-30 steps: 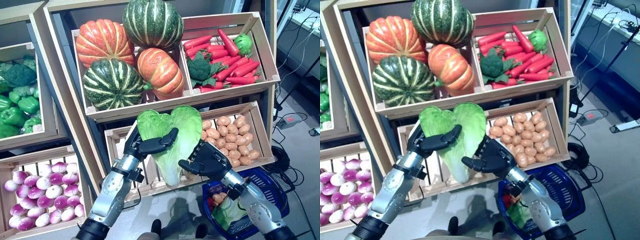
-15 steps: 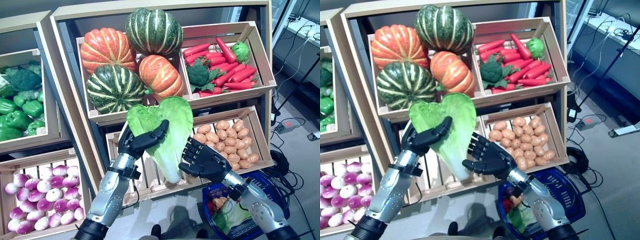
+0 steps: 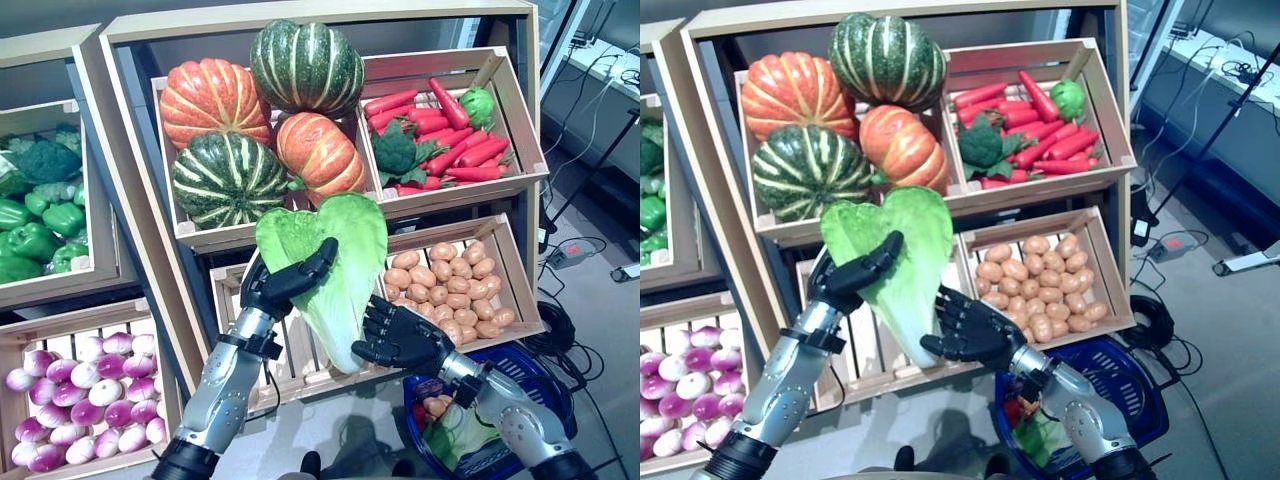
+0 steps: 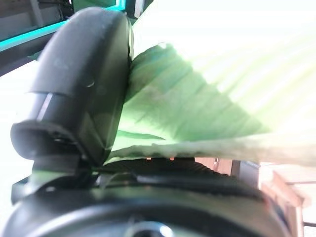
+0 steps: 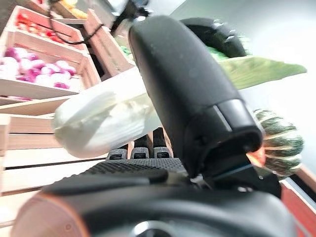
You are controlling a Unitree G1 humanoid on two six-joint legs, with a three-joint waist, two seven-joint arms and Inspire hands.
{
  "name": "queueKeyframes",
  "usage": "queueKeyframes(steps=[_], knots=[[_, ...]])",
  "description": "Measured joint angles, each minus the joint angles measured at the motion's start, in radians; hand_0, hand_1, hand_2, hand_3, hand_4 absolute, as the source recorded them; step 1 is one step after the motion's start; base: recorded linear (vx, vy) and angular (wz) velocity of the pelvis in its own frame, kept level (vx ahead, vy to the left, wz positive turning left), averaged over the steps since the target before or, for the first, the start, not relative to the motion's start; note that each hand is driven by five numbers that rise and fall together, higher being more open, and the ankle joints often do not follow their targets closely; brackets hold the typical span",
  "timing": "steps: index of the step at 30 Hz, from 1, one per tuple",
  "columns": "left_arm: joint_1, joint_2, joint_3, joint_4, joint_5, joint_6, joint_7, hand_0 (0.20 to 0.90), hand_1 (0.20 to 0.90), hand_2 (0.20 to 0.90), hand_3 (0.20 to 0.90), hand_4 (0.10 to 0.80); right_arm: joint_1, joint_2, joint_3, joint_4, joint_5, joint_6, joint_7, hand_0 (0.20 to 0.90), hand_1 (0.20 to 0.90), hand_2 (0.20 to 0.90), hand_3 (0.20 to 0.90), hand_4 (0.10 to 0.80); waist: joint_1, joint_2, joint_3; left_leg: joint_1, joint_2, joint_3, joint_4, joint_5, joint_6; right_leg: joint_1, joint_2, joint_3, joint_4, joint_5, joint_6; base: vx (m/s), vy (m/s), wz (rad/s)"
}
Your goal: Put vegetables into the basket
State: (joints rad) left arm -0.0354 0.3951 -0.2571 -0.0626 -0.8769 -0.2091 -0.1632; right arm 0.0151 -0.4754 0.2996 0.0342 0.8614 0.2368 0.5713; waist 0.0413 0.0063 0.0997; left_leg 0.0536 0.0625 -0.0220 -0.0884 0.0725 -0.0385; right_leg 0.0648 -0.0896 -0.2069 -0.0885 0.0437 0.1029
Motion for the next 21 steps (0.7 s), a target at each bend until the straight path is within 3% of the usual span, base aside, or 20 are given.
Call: queueKeyframes(steps=[21], knots=[[-0.001, 0.069, -0.152, -0.114, -0.003, 0.103, -0.185, 0.3, 0.3, 0.3, 0.3, 0.4, -0.032, -0.098, 0.184, 0.014, -0.122, 0.129, 0.058, 0.9, 0.9, 0.9, 0.9, 0.8, -0.003, 0.002, -0.047, 0.002, -0.002, 0.003, 0.0, -0.003, 0.004, -0.001, -0.002, 0.007, 0.0, 0.0, 0.001, 0.0, 0.0, 0.0]])
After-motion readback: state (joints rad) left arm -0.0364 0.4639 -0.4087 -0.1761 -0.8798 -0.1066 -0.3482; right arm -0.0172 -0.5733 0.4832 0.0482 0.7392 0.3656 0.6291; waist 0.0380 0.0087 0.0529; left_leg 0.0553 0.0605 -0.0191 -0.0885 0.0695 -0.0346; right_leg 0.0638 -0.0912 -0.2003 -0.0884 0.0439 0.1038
